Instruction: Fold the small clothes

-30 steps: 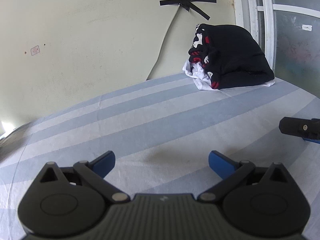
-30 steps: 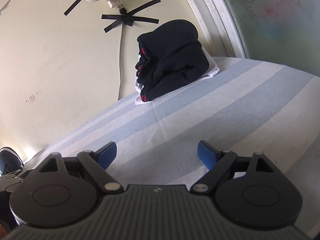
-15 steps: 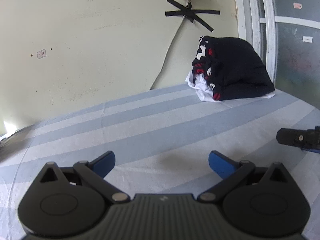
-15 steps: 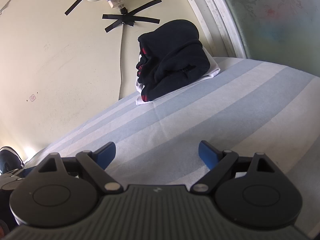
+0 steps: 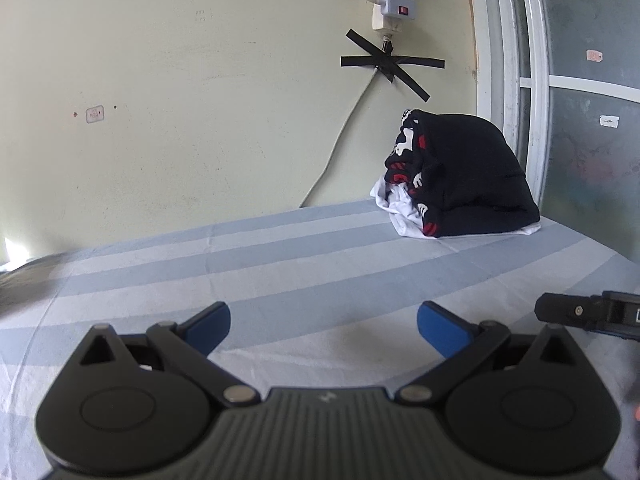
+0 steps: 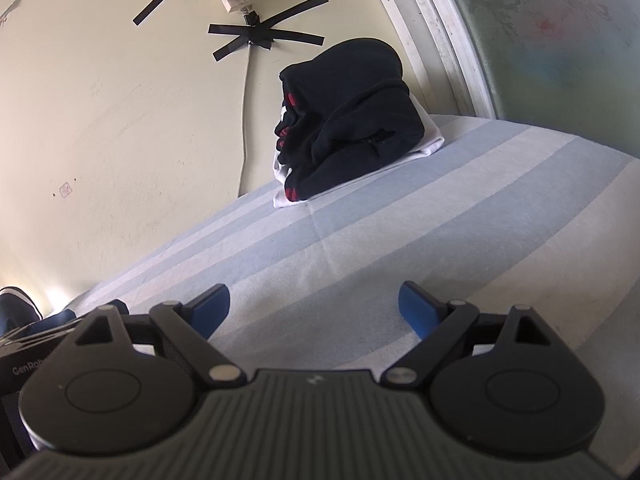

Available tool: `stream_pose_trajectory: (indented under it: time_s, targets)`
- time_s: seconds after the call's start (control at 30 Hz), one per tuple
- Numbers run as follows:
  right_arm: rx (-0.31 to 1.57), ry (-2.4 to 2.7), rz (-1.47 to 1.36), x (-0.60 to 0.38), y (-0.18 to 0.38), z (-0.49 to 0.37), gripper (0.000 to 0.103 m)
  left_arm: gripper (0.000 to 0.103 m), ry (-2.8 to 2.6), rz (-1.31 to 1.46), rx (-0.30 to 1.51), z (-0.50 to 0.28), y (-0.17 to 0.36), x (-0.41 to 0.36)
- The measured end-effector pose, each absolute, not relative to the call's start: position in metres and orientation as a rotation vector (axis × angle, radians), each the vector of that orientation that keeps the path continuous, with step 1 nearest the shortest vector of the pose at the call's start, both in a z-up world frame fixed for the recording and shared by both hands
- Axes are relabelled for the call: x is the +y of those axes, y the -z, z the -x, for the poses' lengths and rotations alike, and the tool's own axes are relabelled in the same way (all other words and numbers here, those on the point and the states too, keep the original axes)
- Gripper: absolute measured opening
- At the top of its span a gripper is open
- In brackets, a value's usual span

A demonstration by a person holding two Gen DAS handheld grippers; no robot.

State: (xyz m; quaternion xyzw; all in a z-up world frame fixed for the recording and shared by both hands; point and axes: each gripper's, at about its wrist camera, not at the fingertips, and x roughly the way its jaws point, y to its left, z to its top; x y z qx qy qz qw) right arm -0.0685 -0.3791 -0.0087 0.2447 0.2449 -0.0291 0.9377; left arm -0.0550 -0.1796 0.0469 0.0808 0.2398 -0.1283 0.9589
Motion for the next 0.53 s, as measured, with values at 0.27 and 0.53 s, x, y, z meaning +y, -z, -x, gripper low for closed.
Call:
stream_pose_trajectory:
  time_s: [0.27,0.53]
  targets:
    - [0.502,0.061,-0.493,-0.3781,0.0089,0.0679,0.094,0.103,0.264,-0.183,0.502,0.0550,-0.0432,-0.1823]
    - [0.502,0.061,-0.493,-0.3776,0.0093,0.0674,0.094,0.103,0.263,-0.198,0.513,0.0541,-0.0409,-0.1848]
